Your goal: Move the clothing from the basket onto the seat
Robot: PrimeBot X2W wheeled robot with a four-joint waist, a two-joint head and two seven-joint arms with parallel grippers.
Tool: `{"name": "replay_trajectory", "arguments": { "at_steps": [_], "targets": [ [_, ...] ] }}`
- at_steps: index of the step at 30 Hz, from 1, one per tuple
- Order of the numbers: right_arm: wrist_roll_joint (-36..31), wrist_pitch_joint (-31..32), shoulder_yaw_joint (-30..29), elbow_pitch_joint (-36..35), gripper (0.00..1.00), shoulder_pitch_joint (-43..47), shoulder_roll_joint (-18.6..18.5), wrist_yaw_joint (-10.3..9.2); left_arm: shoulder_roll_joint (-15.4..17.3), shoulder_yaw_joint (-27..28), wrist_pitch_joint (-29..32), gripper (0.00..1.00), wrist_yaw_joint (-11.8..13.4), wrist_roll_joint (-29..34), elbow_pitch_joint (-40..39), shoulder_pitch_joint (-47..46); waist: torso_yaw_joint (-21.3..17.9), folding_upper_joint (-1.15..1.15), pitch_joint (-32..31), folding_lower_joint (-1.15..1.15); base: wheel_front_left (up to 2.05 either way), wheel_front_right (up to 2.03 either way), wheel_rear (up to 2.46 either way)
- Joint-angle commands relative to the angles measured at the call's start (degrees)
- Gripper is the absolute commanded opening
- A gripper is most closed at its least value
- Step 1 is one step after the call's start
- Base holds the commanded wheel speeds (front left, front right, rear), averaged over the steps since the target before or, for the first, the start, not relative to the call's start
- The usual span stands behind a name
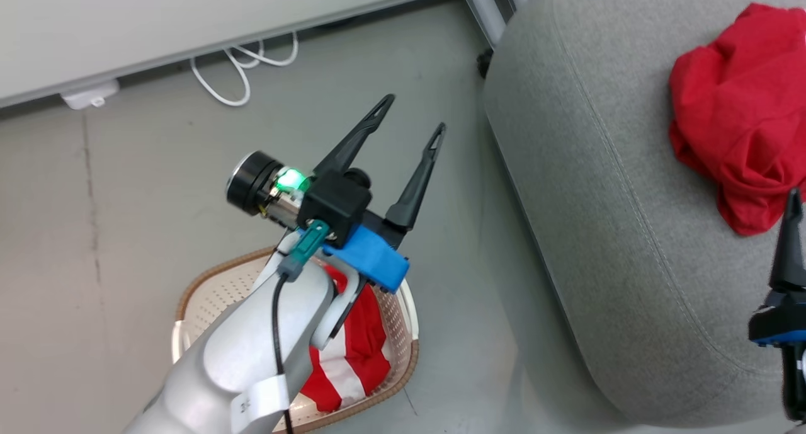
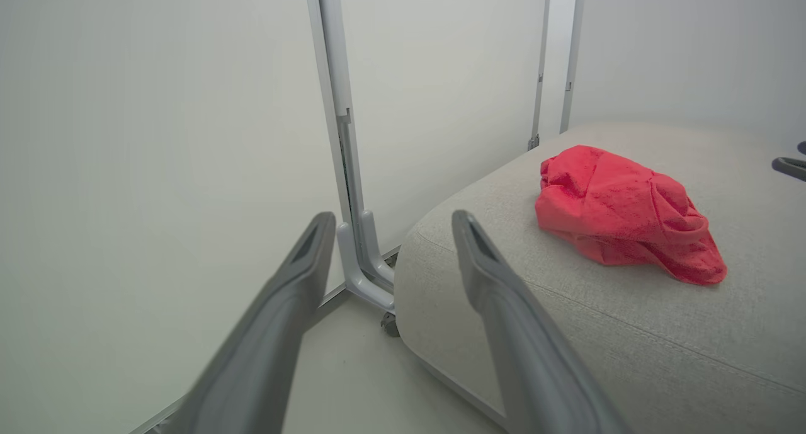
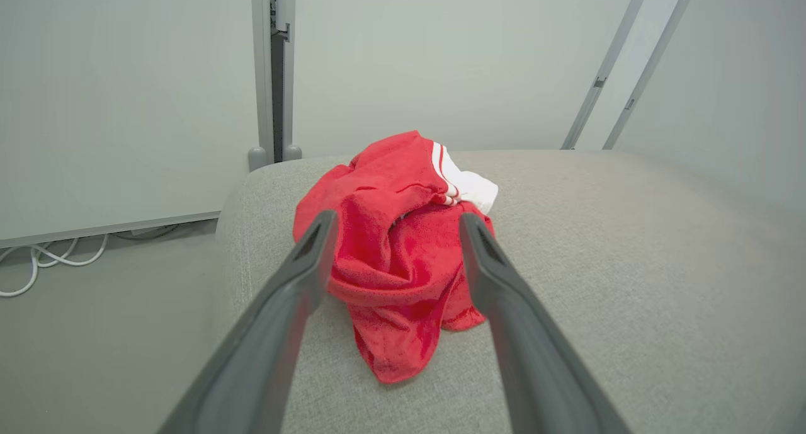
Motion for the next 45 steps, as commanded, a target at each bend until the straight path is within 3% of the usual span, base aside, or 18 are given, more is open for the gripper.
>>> {"name": "replay_trajectory", "arguments": {
  "at_steps": [1, 12, 25, 35, 45],
  "targets": [
    [0.3, 0.0, 1.2, -1.0, 1.0, 1.1, 0.4, 0.01, 0.3, 1.5, -0.2, 1.0, 0.5, 0.6, -0.7, 2.0, 2.2, 0.0, -2.8, 0.01, 0.0, 0.0, 0.0],
    [1.7, 0.0, 11.1, -4.3, 1.0, 0.4, 1.3, 0.01, 0.1, 16.5, -0.2, 1.0, 1.3, 4.9, -6.8, 13.7, 6.9, 0.0, -8.4, 0.01, 0.0, 0.0, 0.0],
    [3.3, 0.0, 17.0, -2.6, 1.0, 1.3, 2.6, 0.01, -2.9, 31.2, -0.2, 1.0, -2.3, 10.0, -9.2, 25.7, 11.1, 0.0, -13.6, 0.01, 0.0, 0.0, 0.0],
    [4.3, 0.0, 18.9, -1.1, 1.0, 3.9, 3.7, 0.01, -5.5, 37.5, -0.2, 1.0, -6.4, 12.4, -8.7, 32.4, 12.6, 0.0, -16.2, 0.01, 0.0, 0.0, 0.0],
    [5.0, 0.0, 19.7, -0.1, 1.0, 6.6, 4.5, 0.01, -6.9, 39.9, -0.2, 1.0, -8.3, 13.6, -7.6, 34.6, 13.8, 0.0, -16.8, 0.01, 0.0, 0.0, 0.0]
  ]
}}
